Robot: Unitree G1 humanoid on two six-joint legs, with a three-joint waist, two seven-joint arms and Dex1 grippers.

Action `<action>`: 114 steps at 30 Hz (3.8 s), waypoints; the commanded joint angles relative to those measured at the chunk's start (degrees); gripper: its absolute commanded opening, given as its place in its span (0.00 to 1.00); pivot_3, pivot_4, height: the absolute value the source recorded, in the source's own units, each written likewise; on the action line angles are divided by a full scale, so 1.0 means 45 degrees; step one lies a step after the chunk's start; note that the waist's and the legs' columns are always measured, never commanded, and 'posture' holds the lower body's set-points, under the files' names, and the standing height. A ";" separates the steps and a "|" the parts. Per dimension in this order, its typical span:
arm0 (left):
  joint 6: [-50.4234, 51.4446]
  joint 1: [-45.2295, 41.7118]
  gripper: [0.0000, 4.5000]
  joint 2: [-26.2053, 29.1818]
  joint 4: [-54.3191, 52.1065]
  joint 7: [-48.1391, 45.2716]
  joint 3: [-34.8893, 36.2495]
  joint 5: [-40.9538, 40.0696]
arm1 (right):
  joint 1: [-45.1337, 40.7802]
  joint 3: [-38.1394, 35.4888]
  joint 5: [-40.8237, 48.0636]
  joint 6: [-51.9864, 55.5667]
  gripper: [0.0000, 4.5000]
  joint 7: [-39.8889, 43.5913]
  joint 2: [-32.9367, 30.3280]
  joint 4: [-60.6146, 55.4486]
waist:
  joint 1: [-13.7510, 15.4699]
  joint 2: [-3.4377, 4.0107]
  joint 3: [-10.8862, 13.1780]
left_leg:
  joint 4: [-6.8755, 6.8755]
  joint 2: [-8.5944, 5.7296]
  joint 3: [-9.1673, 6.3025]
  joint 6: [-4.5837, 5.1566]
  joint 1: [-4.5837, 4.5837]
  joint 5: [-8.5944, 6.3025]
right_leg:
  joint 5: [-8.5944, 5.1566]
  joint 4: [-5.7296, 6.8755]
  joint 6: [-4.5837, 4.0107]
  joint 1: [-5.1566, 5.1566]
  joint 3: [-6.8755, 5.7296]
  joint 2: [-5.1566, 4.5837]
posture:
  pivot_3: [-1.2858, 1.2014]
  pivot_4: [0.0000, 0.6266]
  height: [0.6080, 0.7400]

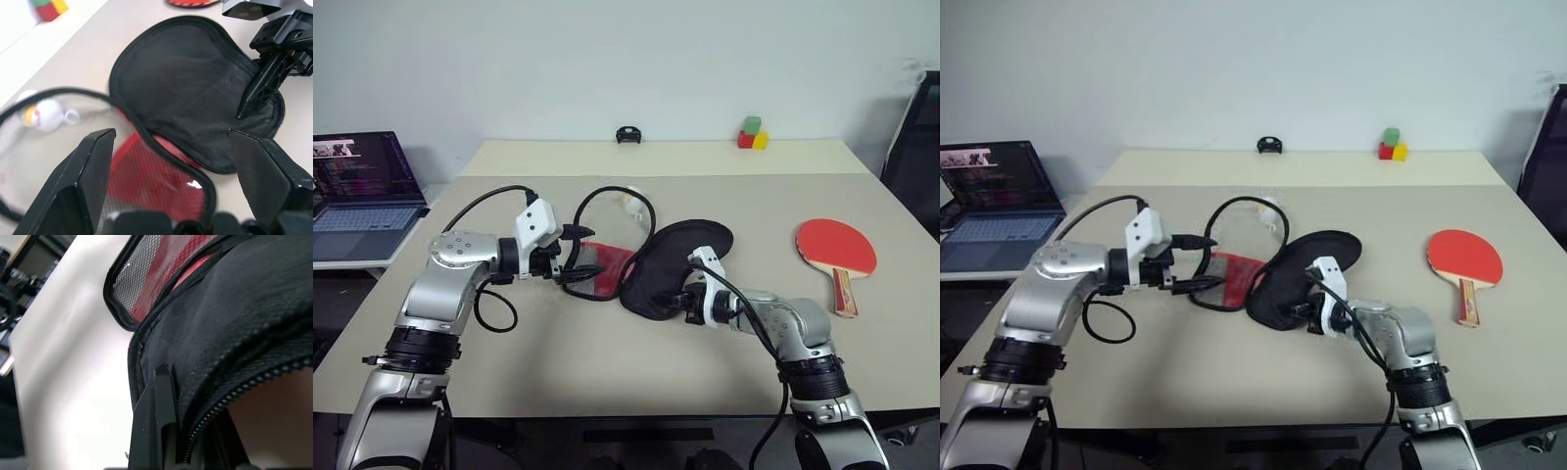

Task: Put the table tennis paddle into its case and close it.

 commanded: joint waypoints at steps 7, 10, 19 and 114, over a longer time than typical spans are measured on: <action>0.0062 -0.0079 0.89 0.0014 -0.0568 -0.0360 -0.0084 -0.0159 | 0.0708 0.0021 0.1305 0.1126 0.01 0.1278 -0.1836 -0.1782 | 0.0013 -0.0006 0.0003 | 0.0002 -0.0002 -0.0002 0.0001 -0.0001 -0.0001 | -0.0001 -0.0007 0.0001 0.0008 -0.0002 0.0000 | 0.52 0.24 1.00; 0.0041 -0.0107 0.89 0.0009 -0.0537 -0.0411 -0.0144 -0.0172 | 0.0640 -0.0185 0.1370 0.1075 0.01 0.1536 -0.2508 -0.1642 | 0.0012 -0.0009 0.0005 | 0.0004 -0.0003 -0.0003 0.0002 0.0000 -0.0001 | -0.0001 -0.0006 0.0001 0.0008 -0.0003 0.0001 | 0.52 0.24 1.00; -0.0031 -0.0186 0.89 -0.0069 -0.0392 -0.0470 -0.0184 -0.0111 | 0.0510 -0.0052 0.1169 0.0333 0.01 0.2233 -0.3909 -0.1074 | 0.0018 -0.0018 0.0011 | 0.0004 -0.0003 -0.0005 0.0003 -0.0002 -0.0001 | -0.0001 -0.0008 0.0001 0.0012 -0.0005 0.0001 | 0.52 0.24 1.00; -0.0987 -0.1251 0.89 -0.0543 0.1170 0.0084 -0.0241 0.0490 | -0.4020 -0.5073 -0.0471 -0.7145 0.01 -0.1274 -0.0870 0.9361 | 0.0002 -0.0019 0.0013 | 0.0005 0.0000 0.0002 -0.0003 0.0001 0.0004 | 0.0001 -0.0001 -0.0002 0.0013 0.0001 0.0001 | 0.52 0.24 1.00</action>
